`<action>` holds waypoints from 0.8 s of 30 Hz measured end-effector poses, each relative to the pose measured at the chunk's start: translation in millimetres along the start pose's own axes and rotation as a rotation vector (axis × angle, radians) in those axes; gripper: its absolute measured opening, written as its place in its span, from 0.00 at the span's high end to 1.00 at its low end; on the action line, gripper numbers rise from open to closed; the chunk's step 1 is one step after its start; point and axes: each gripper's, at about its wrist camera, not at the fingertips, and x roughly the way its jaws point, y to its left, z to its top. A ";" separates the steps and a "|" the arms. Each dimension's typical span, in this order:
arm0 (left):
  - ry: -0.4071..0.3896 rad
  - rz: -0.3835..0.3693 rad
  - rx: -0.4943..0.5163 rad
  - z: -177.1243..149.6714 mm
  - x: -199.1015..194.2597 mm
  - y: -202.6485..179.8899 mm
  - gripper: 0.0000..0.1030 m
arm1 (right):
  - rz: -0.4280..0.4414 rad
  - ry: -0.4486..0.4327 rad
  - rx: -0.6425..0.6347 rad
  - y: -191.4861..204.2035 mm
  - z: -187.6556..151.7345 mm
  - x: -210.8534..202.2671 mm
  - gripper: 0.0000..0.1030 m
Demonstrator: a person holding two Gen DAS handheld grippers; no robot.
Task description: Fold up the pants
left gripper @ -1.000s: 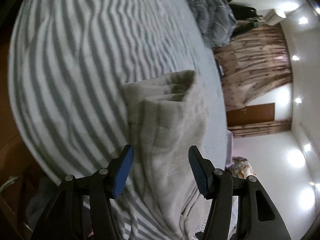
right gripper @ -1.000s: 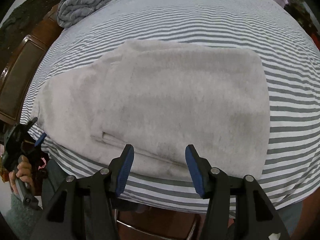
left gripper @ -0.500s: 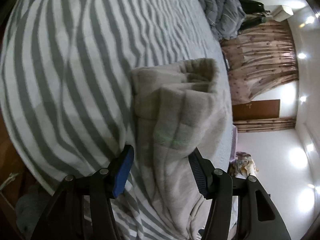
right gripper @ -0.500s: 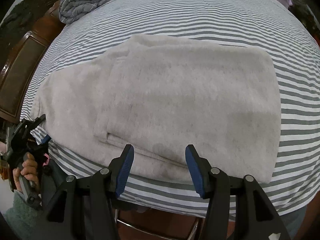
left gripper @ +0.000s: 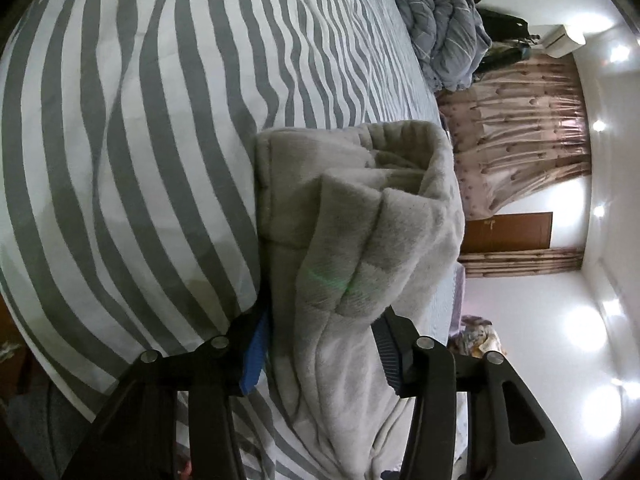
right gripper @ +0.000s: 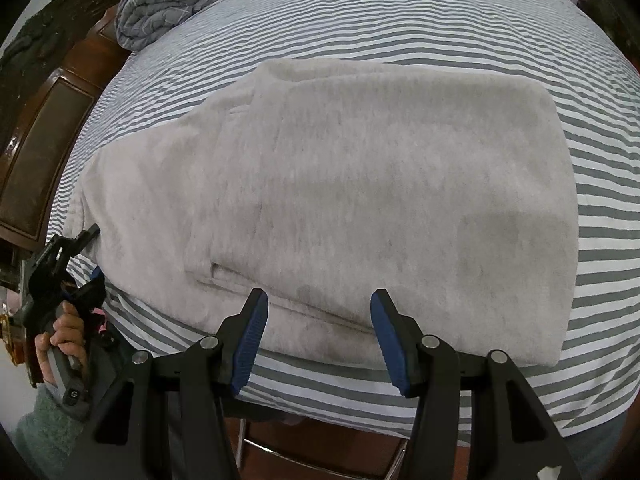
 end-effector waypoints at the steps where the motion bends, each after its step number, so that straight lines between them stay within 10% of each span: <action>1: -0.004 0.004 0.009 -0.3 -0.1 -2.1 0.54 | 0.001 -0.008 -0.001 0.5 1.0 -0.5 0.51; 8: -0.054 0.051 0.102 -7.6 -8.5 -23.2 0.82 | -0.065 0.022 -0.034 1.8 4.8 15.6 0.51; 24: -0.036 0.030 0.563 -83.1 -6.7 -193.1 0.85 | 0.043 -0.091 0.070 -22.0 22.2 -33.7 0.47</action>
